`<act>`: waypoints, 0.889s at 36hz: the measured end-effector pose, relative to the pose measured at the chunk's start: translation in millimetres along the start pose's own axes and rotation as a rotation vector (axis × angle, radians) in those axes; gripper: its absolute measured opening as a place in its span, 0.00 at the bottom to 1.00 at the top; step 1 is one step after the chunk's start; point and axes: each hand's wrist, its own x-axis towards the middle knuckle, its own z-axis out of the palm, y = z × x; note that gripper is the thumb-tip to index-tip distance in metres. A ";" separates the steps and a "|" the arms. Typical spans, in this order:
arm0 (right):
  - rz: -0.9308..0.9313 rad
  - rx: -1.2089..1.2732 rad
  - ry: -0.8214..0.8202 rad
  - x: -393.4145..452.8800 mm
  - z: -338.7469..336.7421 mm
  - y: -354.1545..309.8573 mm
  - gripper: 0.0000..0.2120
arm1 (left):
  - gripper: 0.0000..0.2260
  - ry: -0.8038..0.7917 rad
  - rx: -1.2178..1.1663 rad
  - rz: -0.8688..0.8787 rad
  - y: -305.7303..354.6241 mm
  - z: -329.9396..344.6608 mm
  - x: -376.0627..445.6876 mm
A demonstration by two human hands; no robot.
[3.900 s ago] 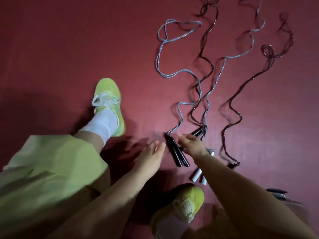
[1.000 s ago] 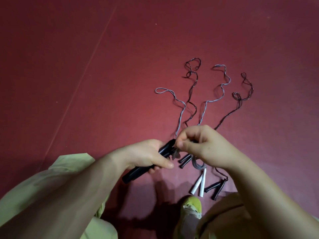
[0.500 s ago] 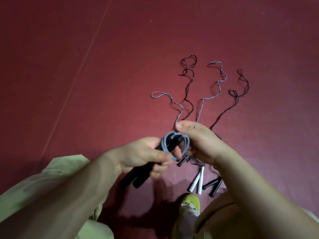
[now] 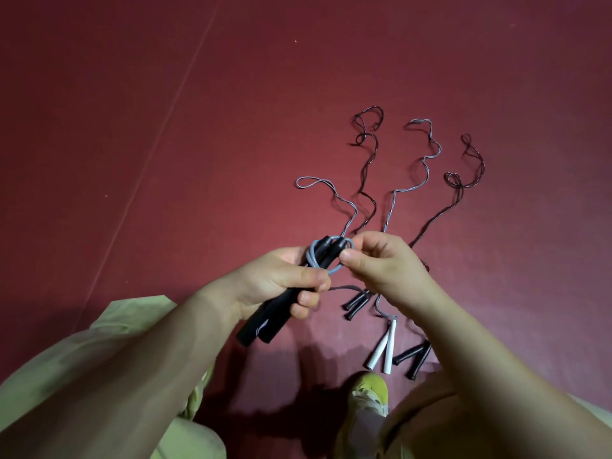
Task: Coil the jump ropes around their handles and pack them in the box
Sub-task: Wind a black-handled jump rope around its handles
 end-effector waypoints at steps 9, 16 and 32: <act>0.000 -0.600 0.198 -4.0 6.9 3.8 0.20 | 0.02 0.199 0.316 -0.034 -8.2 2.5 4.6; 0.024 -0.703 0.304 -2.2 0.0 11.0 0.25 | 0.02 0.225 0.399 -0.122 -13.9 4.2 6.9; 0.198 -0.361 0.200 -1.8 10.0 11.7 0.22 | 0.18 0.460 0.450 0.003 -19.7 7.1 15.5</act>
